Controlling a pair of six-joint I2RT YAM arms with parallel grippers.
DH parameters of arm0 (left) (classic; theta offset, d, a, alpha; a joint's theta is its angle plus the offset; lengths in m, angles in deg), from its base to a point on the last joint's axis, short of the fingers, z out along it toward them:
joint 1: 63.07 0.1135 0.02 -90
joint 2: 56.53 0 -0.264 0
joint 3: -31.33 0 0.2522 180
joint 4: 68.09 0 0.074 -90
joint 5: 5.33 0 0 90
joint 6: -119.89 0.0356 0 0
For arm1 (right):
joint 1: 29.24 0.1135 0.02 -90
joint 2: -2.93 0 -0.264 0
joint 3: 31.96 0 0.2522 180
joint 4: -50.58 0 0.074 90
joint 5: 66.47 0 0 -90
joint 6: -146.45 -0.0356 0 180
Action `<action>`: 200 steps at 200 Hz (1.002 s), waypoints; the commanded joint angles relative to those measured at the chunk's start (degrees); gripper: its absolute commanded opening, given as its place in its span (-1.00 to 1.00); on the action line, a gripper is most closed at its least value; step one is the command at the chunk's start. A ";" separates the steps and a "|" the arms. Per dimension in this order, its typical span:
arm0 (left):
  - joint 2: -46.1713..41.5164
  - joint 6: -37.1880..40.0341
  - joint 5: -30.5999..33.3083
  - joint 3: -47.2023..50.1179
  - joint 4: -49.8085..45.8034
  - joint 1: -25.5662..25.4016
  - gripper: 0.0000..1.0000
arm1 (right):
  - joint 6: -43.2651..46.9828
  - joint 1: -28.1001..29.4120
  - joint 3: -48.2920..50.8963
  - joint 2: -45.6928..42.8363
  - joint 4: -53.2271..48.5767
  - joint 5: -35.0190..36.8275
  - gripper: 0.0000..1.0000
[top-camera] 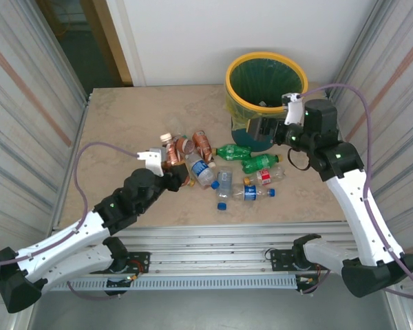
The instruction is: Put the plastic bottles in the bin
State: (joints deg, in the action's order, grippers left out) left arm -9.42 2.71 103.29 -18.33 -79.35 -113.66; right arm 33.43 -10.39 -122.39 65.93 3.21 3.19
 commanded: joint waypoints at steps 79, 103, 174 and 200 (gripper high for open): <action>6.61 17.16 -15.67 -6.12 18.41 0.30 -0.22 | 2.19 18.08 -9.95 12.06 6.08 -5.68 0.69; 7.69 16.65 -16.40 -6.95 18.52 0.27 -0.22 | 3.40 20.77 -11.69 13.93 5.14 -2.31 0.53; 10.18 14.97 -18.78 -7.80 19.71 0.27 -0.21 | 4.96 25.32 -15.98 19.68 3.32 1.92 0.26; 10.85 14.42 -19.14 -8.09 19.65 0.29 -0.21 | 4.99 25.76 -15.97 20.64 3.72 2.91 0.04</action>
State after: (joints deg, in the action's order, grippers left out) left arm 1.23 17.83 85.49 -24.05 -62.01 -113.66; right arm 37.60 14.79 -136.18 85.82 7.01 4.17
